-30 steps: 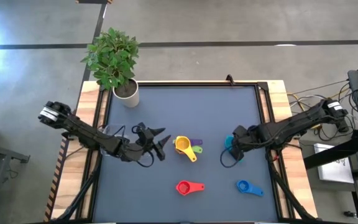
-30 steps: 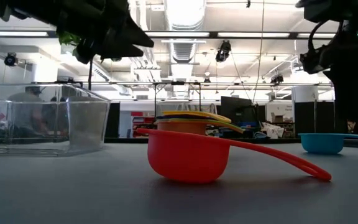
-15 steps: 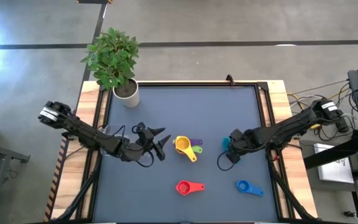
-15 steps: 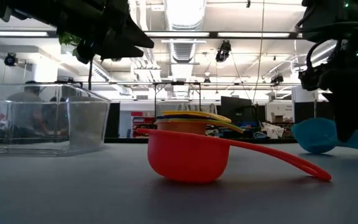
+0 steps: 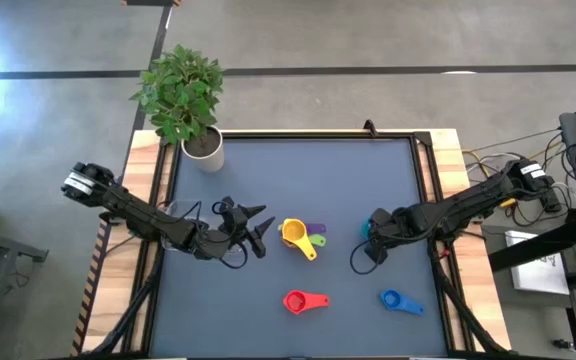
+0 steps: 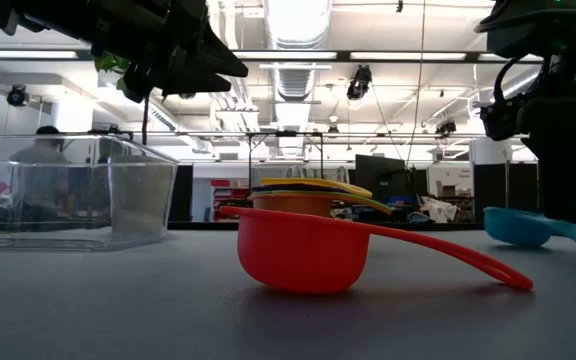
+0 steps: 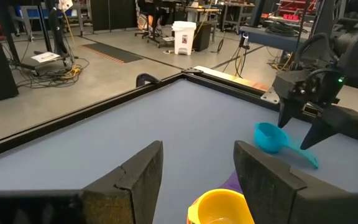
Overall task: Nest measuring cups in basket
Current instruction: Stack the light blue measuring cup on top of the yellow measuring cup
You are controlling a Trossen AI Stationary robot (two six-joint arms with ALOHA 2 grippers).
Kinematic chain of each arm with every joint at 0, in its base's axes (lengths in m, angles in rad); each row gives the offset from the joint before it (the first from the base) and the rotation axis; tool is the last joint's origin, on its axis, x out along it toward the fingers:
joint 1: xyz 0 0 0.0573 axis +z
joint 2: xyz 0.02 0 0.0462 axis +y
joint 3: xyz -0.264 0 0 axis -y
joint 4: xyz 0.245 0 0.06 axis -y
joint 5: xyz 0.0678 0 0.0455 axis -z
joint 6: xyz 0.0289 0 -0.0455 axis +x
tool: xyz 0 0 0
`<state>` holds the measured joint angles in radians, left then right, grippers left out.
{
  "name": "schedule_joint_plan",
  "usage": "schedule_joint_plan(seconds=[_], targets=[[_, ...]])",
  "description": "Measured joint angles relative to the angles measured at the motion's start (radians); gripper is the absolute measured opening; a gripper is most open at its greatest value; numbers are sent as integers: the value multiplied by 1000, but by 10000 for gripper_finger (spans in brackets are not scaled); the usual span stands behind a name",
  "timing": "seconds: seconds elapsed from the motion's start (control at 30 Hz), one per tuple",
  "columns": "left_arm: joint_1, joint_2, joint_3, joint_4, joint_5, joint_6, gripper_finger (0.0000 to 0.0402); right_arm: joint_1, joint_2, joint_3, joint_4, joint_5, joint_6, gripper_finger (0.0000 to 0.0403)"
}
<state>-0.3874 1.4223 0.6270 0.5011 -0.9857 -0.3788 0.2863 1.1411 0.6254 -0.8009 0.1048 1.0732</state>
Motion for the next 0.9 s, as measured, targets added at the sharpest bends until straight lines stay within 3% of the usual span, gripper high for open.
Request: schedule_joint_plan(seconds=[0.33,0.9], targets=[[0,1,0,0,0,0,180,0,86,-2,72,19,92,366],[0,1,-1,0,1,0,180,0,71,18,73,34,123,366]])
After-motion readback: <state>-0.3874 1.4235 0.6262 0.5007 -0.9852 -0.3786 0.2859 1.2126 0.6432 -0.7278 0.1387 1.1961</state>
